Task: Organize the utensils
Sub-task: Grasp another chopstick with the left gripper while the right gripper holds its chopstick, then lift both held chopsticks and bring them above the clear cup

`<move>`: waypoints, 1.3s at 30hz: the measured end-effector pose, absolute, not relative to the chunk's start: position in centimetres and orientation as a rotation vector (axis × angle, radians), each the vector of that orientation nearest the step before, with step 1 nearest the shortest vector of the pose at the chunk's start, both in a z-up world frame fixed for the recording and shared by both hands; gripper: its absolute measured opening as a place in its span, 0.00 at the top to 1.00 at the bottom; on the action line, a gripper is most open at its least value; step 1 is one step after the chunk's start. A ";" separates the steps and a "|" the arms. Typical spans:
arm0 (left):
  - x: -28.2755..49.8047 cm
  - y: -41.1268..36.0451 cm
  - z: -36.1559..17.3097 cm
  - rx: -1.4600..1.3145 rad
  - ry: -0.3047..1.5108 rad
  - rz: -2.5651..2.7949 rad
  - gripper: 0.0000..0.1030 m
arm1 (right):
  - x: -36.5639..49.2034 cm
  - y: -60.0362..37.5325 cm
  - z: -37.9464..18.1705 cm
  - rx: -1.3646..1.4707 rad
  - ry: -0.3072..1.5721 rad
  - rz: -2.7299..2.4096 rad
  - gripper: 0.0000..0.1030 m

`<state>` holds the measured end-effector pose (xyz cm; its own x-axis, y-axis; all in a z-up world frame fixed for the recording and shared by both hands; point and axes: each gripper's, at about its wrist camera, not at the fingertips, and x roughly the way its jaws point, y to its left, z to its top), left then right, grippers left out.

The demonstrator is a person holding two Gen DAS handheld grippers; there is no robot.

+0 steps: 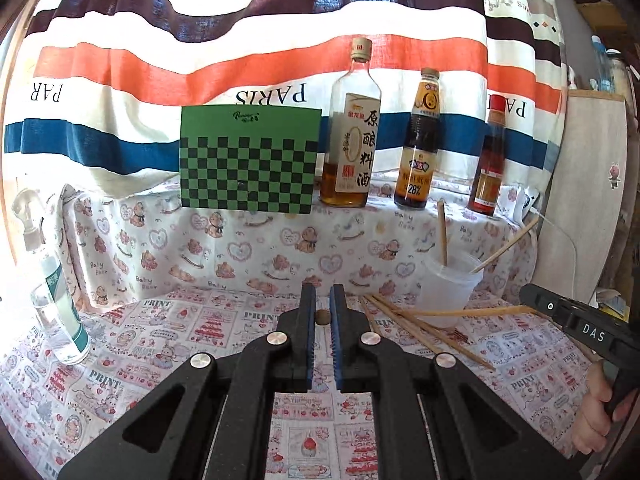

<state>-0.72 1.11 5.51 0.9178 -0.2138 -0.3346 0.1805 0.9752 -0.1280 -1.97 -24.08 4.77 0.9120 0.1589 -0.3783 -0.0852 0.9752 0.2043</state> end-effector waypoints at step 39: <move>2.7 -5.3 18.2 -0.156 0.346 -0.350 0.94 | 0.3 -28.5 19.5 0.305 0.300 0.156 0.93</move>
<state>2.68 -5.35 18.23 0.8813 -0.3615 -0.3043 0.3085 0.9280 -0.2089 0.27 -28.49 19.45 0.9439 0.1954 -0.2661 -0.1055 0.9423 0.3177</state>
